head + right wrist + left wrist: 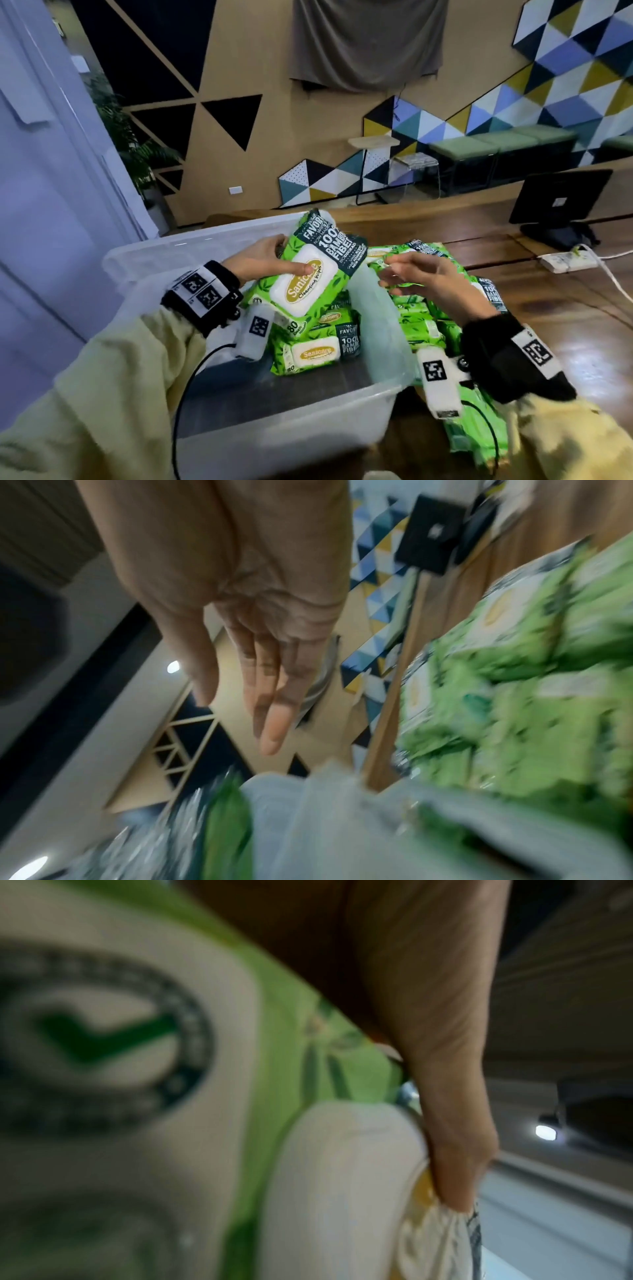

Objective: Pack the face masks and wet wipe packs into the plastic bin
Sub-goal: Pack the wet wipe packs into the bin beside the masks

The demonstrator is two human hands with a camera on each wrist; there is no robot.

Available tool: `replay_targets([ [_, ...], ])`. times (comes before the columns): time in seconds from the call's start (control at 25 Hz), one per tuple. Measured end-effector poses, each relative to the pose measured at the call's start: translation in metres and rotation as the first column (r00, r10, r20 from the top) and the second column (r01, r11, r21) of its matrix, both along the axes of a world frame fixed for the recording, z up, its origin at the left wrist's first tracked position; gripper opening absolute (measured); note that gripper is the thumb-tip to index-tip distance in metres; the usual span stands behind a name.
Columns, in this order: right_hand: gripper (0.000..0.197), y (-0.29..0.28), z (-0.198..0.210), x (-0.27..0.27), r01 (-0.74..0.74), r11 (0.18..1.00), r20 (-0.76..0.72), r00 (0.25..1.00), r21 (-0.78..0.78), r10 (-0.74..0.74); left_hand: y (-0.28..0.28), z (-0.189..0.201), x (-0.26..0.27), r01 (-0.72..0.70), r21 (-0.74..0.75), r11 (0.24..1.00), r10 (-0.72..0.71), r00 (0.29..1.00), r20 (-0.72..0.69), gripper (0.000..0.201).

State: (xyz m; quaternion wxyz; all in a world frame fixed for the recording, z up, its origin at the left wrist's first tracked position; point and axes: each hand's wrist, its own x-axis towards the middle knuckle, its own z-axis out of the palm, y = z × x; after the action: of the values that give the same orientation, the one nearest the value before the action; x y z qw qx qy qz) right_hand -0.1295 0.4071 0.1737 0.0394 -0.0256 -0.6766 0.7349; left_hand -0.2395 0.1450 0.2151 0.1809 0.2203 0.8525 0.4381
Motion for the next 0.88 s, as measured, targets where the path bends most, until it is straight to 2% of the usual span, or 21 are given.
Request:
replay_targets([
  [0.08, 0.009, 0.037, -0.032, 0.012, 0.158, 0.985, 0.059, 0.985, 0.068, -0.162, -0.009, -0.02, -0.002, -0.048, -0.216, 0.975, 0.036, 0.997, -0.063, 0.086],
  [0.12, 0.008, 0.051, -0.052, 0.018, 0.196, 0.955, 0.102, 0.969, 0.221, -0.223, -0.011, -0.032, -0.001, -0.05, -0.304, 0.951, 0.032, 0.997, -0.064, 0.083],
  [0.16, 0.005, 0.063, -0.077, 0.025, 0.188, 0.875, 0.157, 0.946, 0.447, -0.284, -0.011, -0.044, 0.001, -0.038, -0.384, 0.923, 0.017, 0.998, -0.057, 0.08],
  [0.24, 0.008, 0.076, -0.13, 0.038, 0.014, 0.624, 0.271, 0.893, 0.781, -0.359, -0.004, -0.064, 0.006, 0.015, -0.534, 0.845, -0.055, 0.997, -0.059, 0.077],
  [0.32, 0.027, 0.068, -0.172, 0.053, -0.158, 0.459, 0.361, 0.844, 0.874, -0.397, 0.009, -0.081, 0.013, 0.06, -0.68, 0.731, -0.153, 0.985, -0.077, 0.081],
  [0.4, 0.051, 0.05, -0.209, 0.066, -0.226, 0.24, 0.304, 0.878, 0.944, -0.369, 0.018, -0.1, 0.021, 0.111, -0.75, 0.652, -0.244, 0.967, -0.069, 0.082],
  [0.44, 0.054, 0.043, -0.224, 0.072, -0.213, 0.174, 0.259, 0.914, 0.962, -0.311, 0.021, -0.111, 0.024, 0.145, -0.757, 0.637, -0.294, 0.954, -0.064, 0.078],
  [0.52, 0.051, 0.03, -0.226, 0.082, -0.214, 0.219, 0.266, 0.932, 0.952, -0.246, 0.022, -0.132, 0.027, 0.204, -0.73, 0.652, -0.364, 0.929, -0.065, 0.067],
  [0.6, 0.054, 0.037, -0.218, 0.089, -0.175, 0.167, 0.21, 0.953, 0.97, -0.219, 0.024, -0.146, 0.027, 0.203, -0.713, 0.671, -0.378, 0.921, -0.093, 0.066],
  [0.64, 0.055, 0.044, -0.212, 0.089, -0.168, 0.218, 0.224, 0.938, 0.961, -0.263, 0.026, -0.15, 0.029, 0.183, -0.715, 0.674, -0.37, 0.922, -0.113, 0.069],
  [0.72, 0.057, 0.068, -0.211, 0.086, -0.056, 0.313, 0.165, 0.928, 0.948, -0.334, 0.03, -0.16, 0.032, 0.149, -0.724, 0.674, -0.366, 0.918, -0.151, 0.076],
  [0.8, 0.056, 0.088, -0.198, 0.077, -0.055, 0.376, 0.222, 0.881, 0.925, -0.418, 0.031, -0.17, 0.036, 0.123, -0.768, 0.629, -0.387, 0.906, -0.172, 0.087],
  [0.84, 0.06, 0.099, -0.197, 0.07, -0.018, 0.32, 0.175, 0.865, 0.947, -0.47, 0.031, -0.174, 0.038, 0.105, -0.788, 0.607, -0.415, 0.887, -0.201, 0.089],
  [0.88, 0.069, 0.106, -0.188, 0.065, -0.036, 0.303, 0.197, 0.831, 0.952, -0.52, 0.031, -0.175, 0.039, 0.055, -0.806, 0.59, -0.446, 0.854, -0.269, 0.089],
])
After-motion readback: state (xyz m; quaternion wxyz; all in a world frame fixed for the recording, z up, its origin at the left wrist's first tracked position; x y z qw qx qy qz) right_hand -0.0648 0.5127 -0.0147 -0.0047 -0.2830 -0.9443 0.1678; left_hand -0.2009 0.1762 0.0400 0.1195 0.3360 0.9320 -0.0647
